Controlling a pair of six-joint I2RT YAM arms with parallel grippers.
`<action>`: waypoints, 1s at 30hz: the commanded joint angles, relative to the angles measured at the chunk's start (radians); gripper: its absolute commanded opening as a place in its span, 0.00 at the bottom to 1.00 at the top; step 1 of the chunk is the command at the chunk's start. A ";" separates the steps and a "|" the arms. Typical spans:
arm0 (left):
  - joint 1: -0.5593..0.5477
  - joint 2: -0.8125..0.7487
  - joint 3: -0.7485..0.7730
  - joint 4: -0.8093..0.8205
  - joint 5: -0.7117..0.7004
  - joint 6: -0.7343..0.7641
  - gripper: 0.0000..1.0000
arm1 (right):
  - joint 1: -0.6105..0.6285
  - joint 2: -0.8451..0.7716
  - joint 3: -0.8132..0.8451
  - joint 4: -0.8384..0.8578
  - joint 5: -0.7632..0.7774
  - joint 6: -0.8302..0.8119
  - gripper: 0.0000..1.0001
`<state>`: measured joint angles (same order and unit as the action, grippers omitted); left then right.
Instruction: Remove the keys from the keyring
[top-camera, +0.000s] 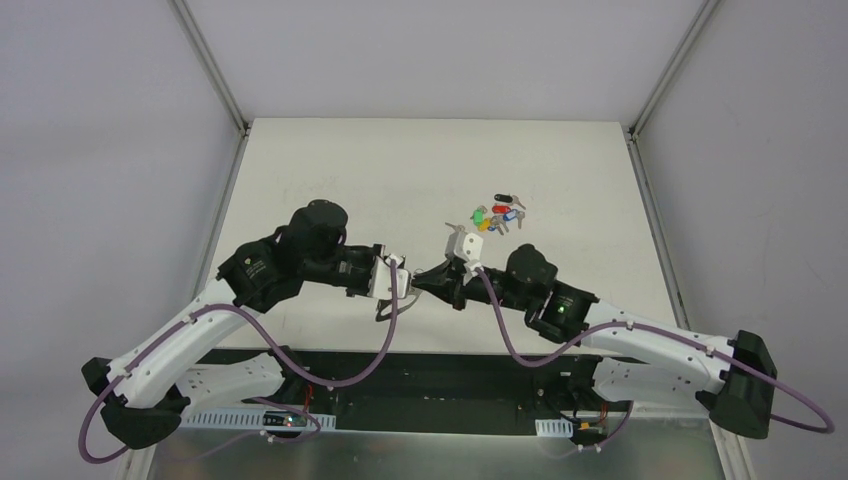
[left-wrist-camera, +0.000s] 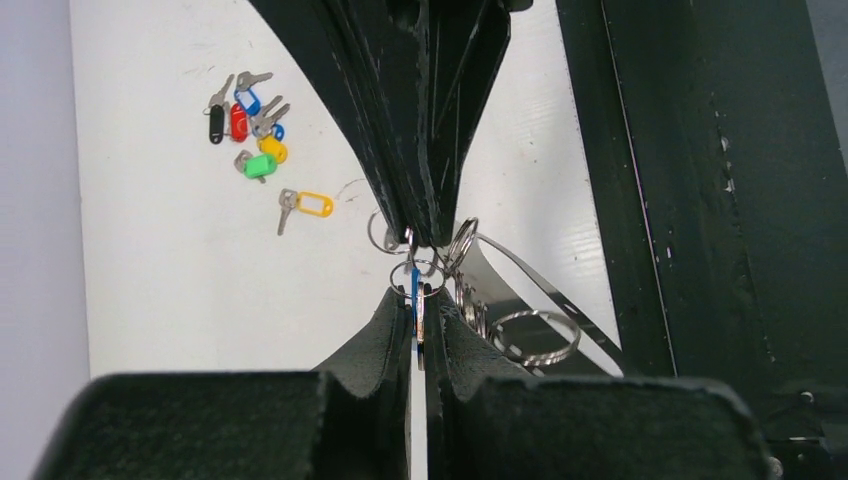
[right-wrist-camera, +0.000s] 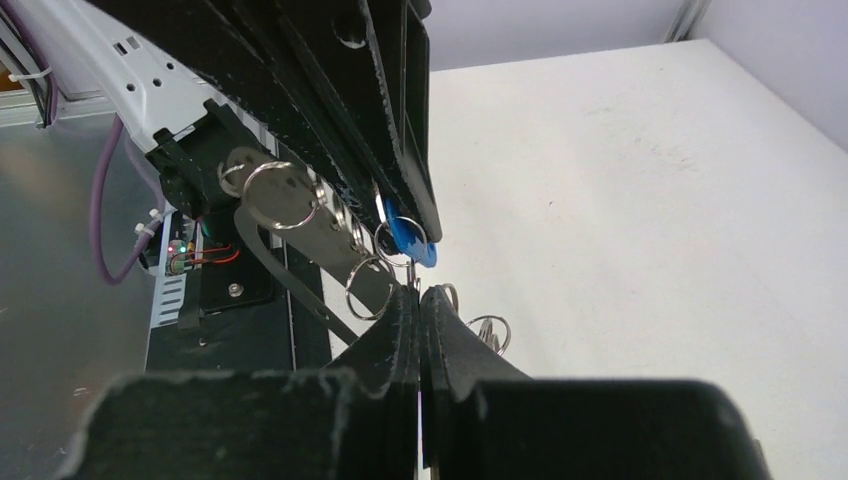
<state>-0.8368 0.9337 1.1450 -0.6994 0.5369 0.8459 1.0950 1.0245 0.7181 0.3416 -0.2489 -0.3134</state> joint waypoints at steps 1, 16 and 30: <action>-0.015 0.003 0.026 0.001 0.030 -0.071 0.00 | -0.021 -0.089 -0.049 0.095 0.042 -0.058 0.00; -0.015 0.013 0.046 0.041 0.062 -0.153 0.00 | -0.021 -0.147 -0.149 0.324 -0.046 -0.027 0.00; -0.015 0.019 0.074 0.131 0.008 -0.245 0.00 | -0.019 -0.111 -0.114 0.207 -0.081 -0.077 0.36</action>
<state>-0.8448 0.9695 1.1870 -0.6147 0.5297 0.6018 1.0771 0.9279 0.5613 0.5758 -0.3378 -0.3634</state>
